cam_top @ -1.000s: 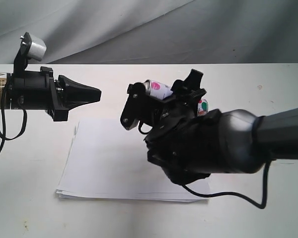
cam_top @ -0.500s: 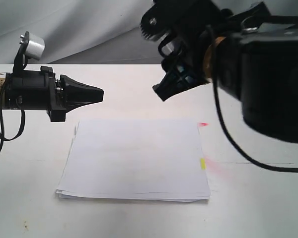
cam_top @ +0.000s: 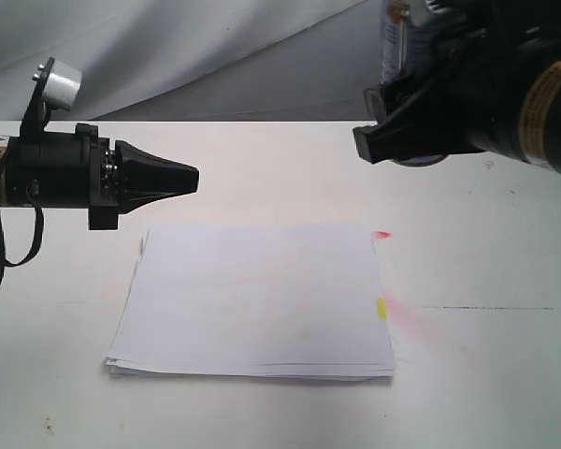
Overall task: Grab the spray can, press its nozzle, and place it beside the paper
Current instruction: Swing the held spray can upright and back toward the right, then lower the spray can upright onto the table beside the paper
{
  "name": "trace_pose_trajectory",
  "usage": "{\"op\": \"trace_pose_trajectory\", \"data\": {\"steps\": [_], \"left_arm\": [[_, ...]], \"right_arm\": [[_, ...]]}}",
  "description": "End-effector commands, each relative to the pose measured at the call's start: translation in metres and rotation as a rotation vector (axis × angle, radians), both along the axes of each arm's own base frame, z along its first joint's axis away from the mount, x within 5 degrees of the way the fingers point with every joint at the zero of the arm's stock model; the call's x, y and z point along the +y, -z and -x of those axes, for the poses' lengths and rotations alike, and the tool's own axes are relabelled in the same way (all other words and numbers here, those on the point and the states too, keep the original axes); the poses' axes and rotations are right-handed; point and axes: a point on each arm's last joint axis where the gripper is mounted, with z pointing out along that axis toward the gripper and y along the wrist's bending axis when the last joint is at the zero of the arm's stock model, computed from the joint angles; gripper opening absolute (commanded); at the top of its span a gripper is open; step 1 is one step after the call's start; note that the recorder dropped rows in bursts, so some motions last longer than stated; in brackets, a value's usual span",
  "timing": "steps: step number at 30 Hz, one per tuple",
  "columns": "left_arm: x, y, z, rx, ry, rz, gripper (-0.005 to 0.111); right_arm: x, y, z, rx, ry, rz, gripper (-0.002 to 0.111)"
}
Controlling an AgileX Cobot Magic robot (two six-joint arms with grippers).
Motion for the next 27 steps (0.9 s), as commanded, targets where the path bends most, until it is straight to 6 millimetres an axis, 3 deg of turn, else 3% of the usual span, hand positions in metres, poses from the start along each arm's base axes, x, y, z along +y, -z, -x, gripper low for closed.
{"op": "trace_pose_trajectory", "data": {"steps": [1,10,18,27], "left_arm": [[0.0,-0.002,0.002,0.005,-0.002,0.012,0.0],[0.0,-0.002,0.001,0.005,-0.004,0.011,0.0],[0.0,-0.002,0.001,0.007,-0.004,0.012,0.0],[0.001,0.0,0.001,0.011,-0.005,-0.003,0.0]], "right_arm": [[-0.017,0.008,-0.014,0.019,-0.044,-0.078,0.0],[-0.039,0.036,-0.047,0.076,-0.068,-0.039,0.0],[-0.037,0.079,-0.071,0.125,-0.245,0.076,0.0],[-0.053,0.12,-0.097,0.171,-0.278,-0.035,0.0]]}}
